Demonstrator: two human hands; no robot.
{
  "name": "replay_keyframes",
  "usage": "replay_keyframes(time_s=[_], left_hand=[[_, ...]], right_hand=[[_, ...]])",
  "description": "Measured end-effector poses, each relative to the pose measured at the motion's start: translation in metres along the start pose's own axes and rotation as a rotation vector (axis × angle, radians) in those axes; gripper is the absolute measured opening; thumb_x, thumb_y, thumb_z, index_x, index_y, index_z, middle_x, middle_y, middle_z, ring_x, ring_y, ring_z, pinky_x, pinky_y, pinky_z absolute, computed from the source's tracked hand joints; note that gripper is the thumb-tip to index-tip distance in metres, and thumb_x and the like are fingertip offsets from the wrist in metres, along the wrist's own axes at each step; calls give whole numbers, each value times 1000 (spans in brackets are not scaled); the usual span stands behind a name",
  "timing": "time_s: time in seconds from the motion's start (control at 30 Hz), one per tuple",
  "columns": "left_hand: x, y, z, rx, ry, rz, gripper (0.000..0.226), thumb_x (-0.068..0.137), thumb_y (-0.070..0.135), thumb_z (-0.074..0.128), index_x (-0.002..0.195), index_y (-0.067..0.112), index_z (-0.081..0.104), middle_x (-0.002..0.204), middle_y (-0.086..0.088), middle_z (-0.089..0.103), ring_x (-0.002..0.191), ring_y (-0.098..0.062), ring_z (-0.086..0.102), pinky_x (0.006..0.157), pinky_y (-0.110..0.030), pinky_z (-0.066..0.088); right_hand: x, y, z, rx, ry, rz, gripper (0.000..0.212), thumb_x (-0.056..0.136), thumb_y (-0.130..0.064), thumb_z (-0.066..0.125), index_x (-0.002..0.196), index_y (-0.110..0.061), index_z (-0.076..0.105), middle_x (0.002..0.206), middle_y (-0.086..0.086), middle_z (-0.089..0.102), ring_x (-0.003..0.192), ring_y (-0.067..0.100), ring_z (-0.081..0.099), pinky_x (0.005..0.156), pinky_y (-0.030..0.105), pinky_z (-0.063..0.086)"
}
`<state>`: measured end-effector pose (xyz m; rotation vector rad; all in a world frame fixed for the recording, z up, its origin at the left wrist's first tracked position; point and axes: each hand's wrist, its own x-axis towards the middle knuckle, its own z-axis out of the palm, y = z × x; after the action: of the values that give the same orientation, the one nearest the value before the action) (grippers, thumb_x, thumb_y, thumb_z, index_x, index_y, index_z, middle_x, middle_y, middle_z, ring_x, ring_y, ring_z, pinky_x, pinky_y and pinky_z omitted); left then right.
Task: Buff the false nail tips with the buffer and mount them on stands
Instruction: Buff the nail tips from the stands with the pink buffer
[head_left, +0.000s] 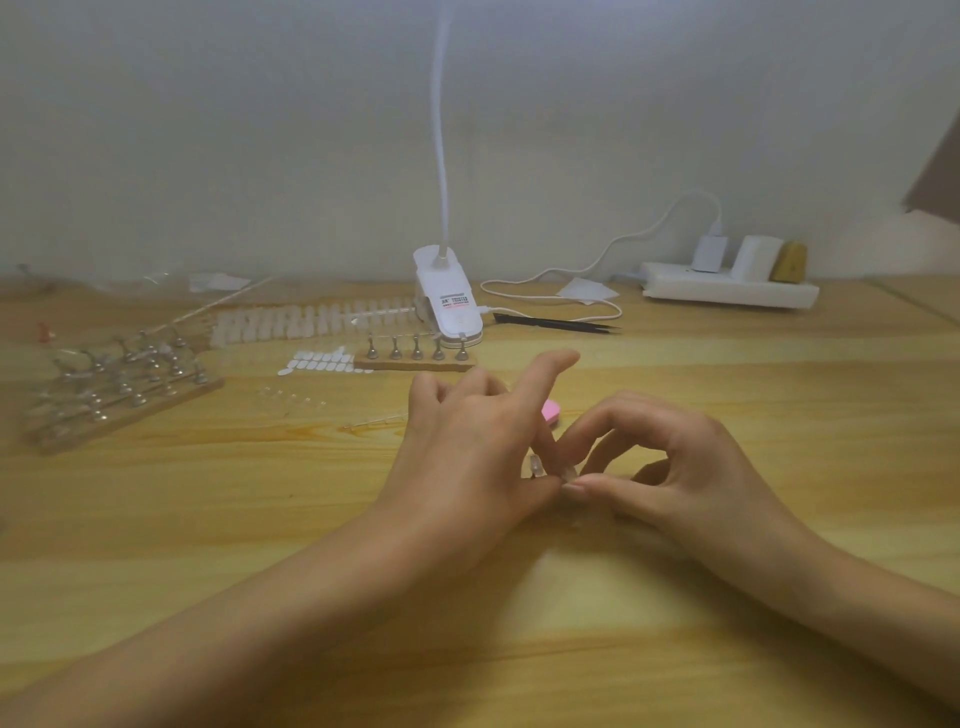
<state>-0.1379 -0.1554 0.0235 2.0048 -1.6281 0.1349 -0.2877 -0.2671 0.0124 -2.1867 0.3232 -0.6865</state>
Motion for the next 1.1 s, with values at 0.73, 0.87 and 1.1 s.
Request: replay_keyframes(time_s=[0.73,0.87,1.1], left_hand=[[2,-9,2,-154,-53,-40,91,74,62,69,146,49,16,83,30,65,109,-2,43,88,-26,20],[2,-9,2,-165,-62,-47,91,74,60,71,146,50,16,83,29,66,110,-5,44,86,-25,21],[1,-9,3,-162,-48,-34,89,77,47,75,145,51,18,82,33,65,108,0,43,85,-13,17]], right_hand=[[4,-5,2,105,10,90,10,77,-3,81,78,-11,74,83,-6,75,81,9,72,52,23,54],[2,-5,5,82,23,73,11,78,-5,80,78,-13,74,83,-6,75,79,8,71,51,22,54],[-2,1,-4,220,-39,91,26,75,-23,80,100,-30,75,93,1,73,88,18,71,57,27,56]])
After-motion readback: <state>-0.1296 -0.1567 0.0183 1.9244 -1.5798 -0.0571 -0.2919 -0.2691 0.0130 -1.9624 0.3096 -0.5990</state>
